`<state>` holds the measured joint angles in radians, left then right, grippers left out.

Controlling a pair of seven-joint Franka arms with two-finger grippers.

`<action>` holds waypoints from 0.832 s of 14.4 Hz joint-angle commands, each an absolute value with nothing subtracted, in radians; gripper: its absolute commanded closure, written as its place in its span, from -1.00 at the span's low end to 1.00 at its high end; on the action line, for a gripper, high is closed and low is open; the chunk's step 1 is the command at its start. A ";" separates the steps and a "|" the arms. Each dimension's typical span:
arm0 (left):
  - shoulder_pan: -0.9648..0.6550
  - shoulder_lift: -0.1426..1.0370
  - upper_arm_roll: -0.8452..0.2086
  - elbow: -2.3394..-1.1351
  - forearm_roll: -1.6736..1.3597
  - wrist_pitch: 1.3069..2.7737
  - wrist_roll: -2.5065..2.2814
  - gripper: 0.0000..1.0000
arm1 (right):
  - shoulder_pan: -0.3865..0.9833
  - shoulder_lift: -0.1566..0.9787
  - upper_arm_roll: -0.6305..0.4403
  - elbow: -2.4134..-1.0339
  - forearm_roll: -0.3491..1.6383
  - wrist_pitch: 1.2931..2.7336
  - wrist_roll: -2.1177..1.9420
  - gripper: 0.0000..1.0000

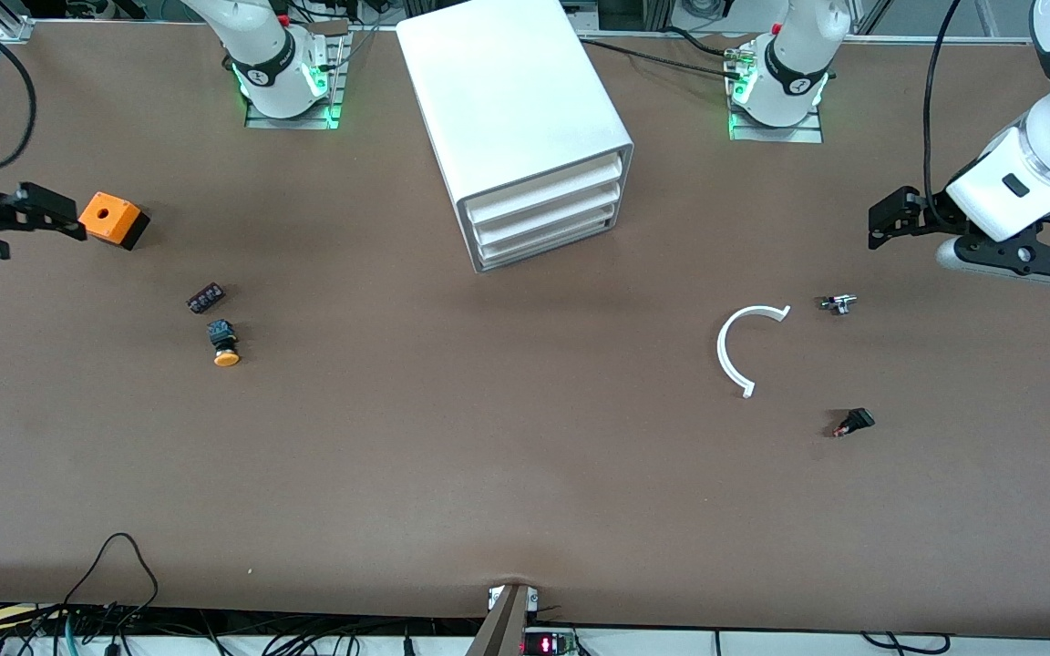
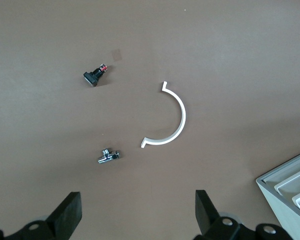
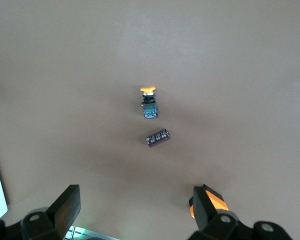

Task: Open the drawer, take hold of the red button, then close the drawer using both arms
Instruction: 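Move the left gripper toward the drawer handle while the right gripper rises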

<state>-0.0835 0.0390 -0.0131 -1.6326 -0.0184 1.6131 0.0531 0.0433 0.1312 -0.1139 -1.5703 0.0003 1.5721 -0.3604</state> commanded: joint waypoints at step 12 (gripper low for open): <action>-0.130 0.230 -0.073 -1.615 -0.428 1.465 0.125 -1.00 | 0.150 0.328 -0.106 -1.485 0.002 1.641 -0.403 -0.99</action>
<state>-0.1307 0.1776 -0.0520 -1.6353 -0.3530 1.4782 0.0714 0.1387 0.2923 -0.1041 -1.5169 0.0002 1.6267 -0.3903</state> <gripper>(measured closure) 0.000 0.000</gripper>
